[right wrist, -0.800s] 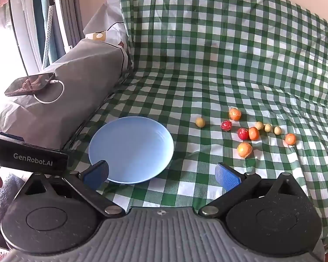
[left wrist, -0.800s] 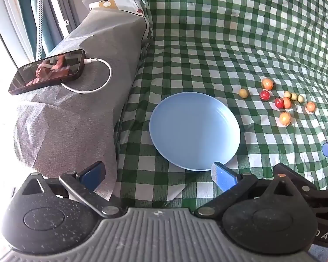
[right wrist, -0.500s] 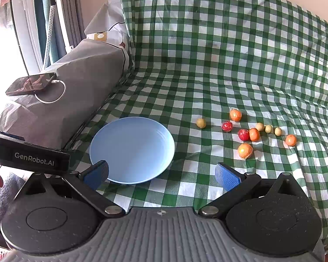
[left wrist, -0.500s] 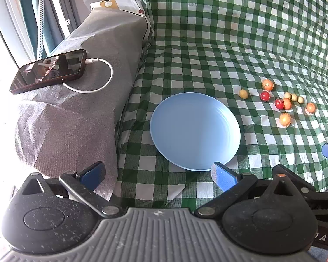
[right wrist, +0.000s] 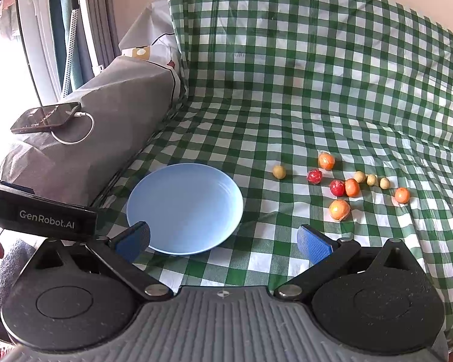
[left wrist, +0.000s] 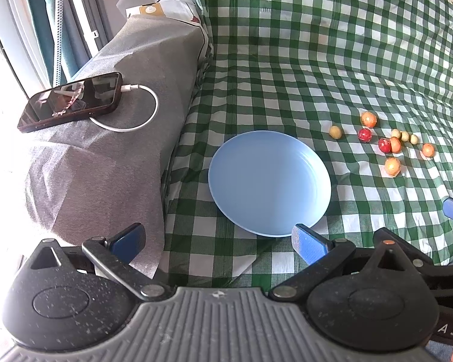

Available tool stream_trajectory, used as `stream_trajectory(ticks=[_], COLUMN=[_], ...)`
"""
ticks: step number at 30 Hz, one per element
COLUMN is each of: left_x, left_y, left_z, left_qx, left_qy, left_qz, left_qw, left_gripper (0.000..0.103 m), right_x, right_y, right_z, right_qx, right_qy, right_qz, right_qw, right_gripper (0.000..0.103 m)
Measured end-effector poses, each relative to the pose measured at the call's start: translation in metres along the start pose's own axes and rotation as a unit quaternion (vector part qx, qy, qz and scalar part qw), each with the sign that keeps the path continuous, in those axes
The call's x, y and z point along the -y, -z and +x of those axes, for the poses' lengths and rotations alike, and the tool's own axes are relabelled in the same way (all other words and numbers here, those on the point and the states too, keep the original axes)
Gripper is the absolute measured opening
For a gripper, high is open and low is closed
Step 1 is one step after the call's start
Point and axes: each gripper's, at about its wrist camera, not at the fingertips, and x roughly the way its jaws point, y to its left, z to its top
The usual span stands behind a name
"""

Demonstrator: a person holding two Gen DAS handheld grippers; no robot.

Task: Organize fruits
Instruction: 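Move both tools toward the cluster of fruits beside the blue plate, then grasp a yellow fruit with the left tool while the right tool grasps an orange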

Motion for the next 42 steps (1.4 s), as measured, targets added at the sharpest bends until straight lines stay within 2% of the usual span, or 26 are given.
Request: stream_trajectory(ticks=[6, 17, 21, 24, 27, 31, 39, 42], left_x=[-0.002, -0.004, -0.005, -0.004, 0.003, 0.013, 0.038, 0.057], left_y=[-0.001, 0.0, -0.002, -0.004, -0.007, -0.009, -0.02, -0.031], left_z=[-0.003, -0.011, -0.015, -0.019, -0.02, -0.018, 0.0, 0.011], left_qx=[-0.017, -0.006, -0.01, -0.004, -0.005, -0.008, -0.02, -0.019], left_qy=[-0.004, 0.0, -0.001, 0.013, 0.012, 0.019, 0.023, 0.026], left_qz=[0.003, -0.008, -0.013, -0.02, -0.01, 0.0, 0.025, 0.045], left_qw=[0.9998, 1.0, 0.9999, 0.9997, 0.9999, 0.9998, 0.9992, 0.9985], left_gripper=[0.103, 0.103, 0.103, 0.103, 0.103, 0.103, 0.103, 0.103], right_x=[-0.001, -0.001, 0.001, 0.005, 0.011, 0.023, 0.066, 0.093], right_y=[-0.001, 0.0, 0.0, 0.001, 0.003, 0.007, 0.017, 0.021], right_z=[-0.002, -0.009, -0.013, -0.017, -0.02, -0.02, -0.014, -0.008], right_qx=[-0.007, 0.017, 0.005, 0.022, 0.035, 0.046, 0.104, 0.113], right_qy=[-0.003, -0.007, -0.006, -0.014, -0.033, -0.035, 0.043, 0.053], right_qz=[-0.001, 0.0, 0.008, 0.024, 0.048, 0.061, 0.066, 0.091], right_qw=[1.0, 1.0, 1.0, 0.999, 0.998, 0.996, 0.991, 0.988], right_gripper=[0.102, 0.102, 0.102, 0.102, 0.102, 0.102, 0.102, 0.102])
